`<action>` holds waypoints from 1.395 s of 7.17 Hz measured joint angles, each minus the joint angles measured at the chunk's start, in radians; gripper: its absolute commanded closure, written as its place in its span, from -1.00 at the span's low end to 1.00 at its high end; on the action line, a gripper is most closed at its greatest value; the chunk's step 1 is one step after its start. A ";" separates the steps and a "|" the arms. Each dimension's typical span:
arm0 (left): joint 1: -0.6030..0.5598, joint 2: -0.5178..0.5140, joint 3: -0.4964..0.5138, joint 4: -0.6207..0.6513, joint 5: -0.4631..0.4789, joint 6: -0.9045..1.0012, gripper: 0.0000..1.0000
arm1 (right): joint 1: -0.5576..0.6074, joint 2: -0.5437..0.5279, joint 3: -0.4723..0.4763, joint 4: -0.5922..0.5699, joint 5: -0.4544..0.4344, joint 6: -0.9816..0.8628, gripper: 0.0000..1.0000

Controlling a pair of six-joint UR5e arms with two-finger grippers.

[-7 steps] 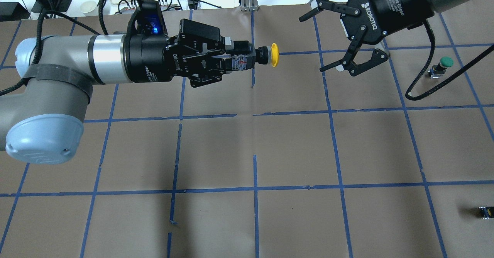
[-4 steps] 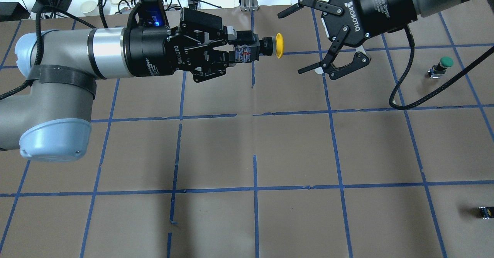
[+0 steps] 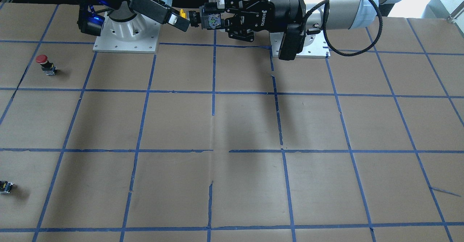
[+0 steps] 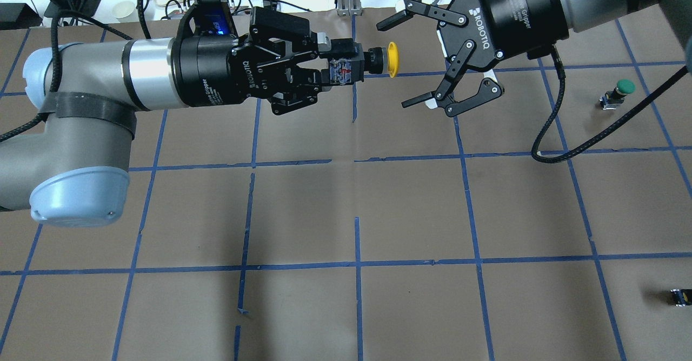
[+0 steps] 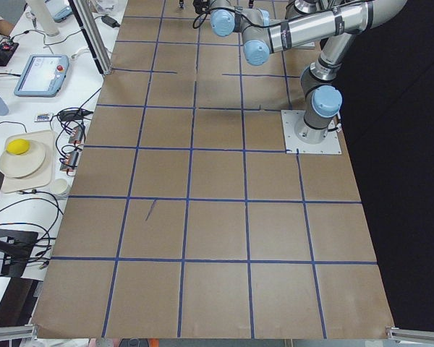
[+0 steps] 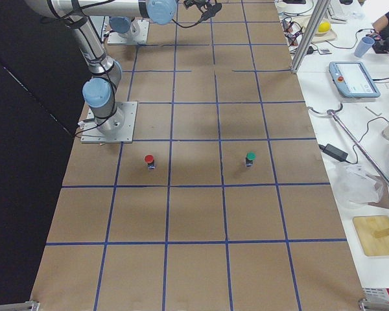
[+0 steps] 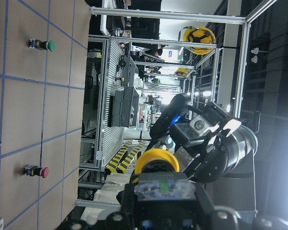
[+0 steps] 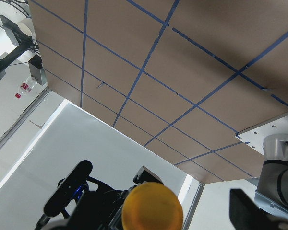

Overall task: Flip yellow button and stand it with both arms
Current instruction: 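Close the right gripper on the yellow cap held by the left gripper, then open the left gripper and pull the button away with the right gripper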

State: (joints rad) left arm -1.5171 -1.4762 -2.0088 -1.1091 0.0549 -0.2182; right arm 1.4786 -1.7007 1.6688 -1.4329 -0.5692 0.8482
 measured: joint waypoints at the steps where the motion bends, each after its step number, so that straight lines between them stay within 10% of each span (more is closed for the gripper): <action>1: 0.000 0.000 0.000 0.000 -0.001 -0.001 0.99 | 0.000 0.000 0.000 -0.001 0.002 0.003 -0.68; 6: 0.000 -0.001 -0.005 0.001 -0.003 -0.002 0.98 | 0.000 0.003 0.000 -0.001 0.005 0.004 0.22; 7: 0.000 -0.001 -0.005 0.001 -0.005 -0.003 0.34 | 0.000 0.003 0.000 -0.002 0.006 0.004 0.24; 8: 0.000 0.000 -0.005 0.002 -0.006 -0.005 -0.98 | 0.000 0.001 -0.001 -0.001 0.006 0.004 0.24; 10: 0.001 0.000 0.001 0.003 -0.006 -0.050 -0.99 | 0.000 -0.001 -0.001 -0.001 0.006 0.003 0.25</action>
State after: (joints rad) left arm -1.5161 -1.4767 -2.0078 -1.1060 0.0491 -0.2681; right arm 1.4781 -1.7013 1.6676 -1.4342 -0.5634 0.8515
